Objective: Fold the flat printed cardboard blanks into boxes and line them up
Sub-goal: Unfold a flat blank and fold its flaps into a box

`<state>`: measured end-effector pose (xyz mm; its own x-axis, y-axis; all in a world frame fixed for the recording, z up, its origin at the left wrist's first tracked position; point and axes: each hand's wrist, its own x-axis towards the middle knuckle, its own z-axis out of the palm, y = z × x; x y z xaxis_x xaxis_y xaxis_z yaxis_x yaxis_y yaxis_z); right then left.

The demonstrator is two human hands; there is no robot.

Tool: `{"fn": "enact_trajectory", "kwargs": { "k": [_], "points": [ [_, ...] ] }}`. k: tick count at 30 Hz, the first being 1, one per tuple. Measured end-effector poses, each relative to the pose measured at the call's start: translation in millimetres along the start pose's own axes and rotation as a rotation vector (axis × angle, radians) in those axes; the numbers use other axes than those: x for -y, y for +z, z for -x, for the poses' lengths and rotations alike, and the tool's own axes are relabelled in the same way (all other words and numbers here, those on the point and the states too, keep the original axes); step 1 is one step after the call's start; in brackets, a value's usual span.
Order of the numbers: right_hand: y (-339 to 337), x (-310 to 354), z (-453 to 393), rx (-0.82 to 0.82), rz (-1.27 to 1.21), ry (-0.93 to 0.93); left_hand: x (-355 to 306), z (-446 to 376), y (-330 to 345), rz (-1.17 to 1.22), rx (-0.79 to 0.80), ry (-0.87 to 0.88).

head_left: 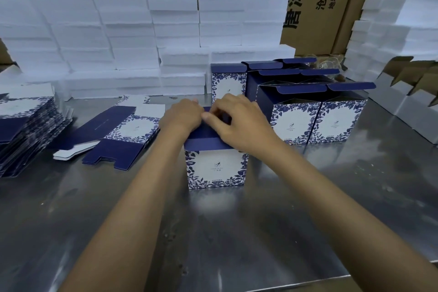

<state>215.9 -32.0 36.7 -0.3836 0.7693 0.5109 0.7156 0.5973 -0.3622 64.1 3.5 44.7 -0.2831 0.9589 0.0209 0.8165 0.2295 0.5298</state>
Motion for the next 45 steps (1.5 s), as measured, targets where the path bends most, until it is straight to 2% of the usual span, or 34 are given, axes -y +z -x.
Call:
{"fn": "enact_trajectory", "kwargs": {
  "k": [4, 6, 8, 14, 17, 20, 25, 28, 34, 39, 43, 45],
  "points": [
    [3, -10, 30, 0.003, -0.481, 0.116, -5, 0, 1, 0.025, -0.200, -0.047],
    [2, -17, 32, 0.046, -0.547, 0.118, -6, 0, 0, 0.047, -0.248, -0.016],
    [3, -22, 27, 0.063, -0.527, 0.129, -4, 5, 0, 0.151, -0.234, 0.038],
    [4, -33, 8, 0.022, -0.627, 0.195, 9, 38, 20, 0.754, -0.123, 0.294],
    [2, -35, 4, 0.017, -0.737, 0.225, 24, 47, 28, 0.919, -0.042, 0.390],
    [3, -40, 5, 0.031, -0.804, 0.231, 34, 50, 36, 1.018, -0.029, 0.468],
    [9, -35, 8, -0.071, -0.738, 0.179, 33, 49, 40, 1.111, -0.051, 0.474],
    [8, -36, 10, -0.058, -0.704, 0.207, 36, 50, 38, 1.168, -0.008, 0.470],
    [10, -40, 20, -0.125, -0.726, 0.225, 34, 50, 41, 1.094, -0.089, 0.501],
    [4, -46, 20, -0.086, -0.721, 0.215, 38, 50, 36, 1.095, -0.037, 0.496],
    [7, -45, 27, -0.267, -0.811, 0.300, 32, 53, 35, 1.099, -0.138, 0.430],
    [11, -42, 28, -0.366, -0.642, 0.273, 29, 51, 35, 1.028, -0.208, 0.387]
  ]
}}
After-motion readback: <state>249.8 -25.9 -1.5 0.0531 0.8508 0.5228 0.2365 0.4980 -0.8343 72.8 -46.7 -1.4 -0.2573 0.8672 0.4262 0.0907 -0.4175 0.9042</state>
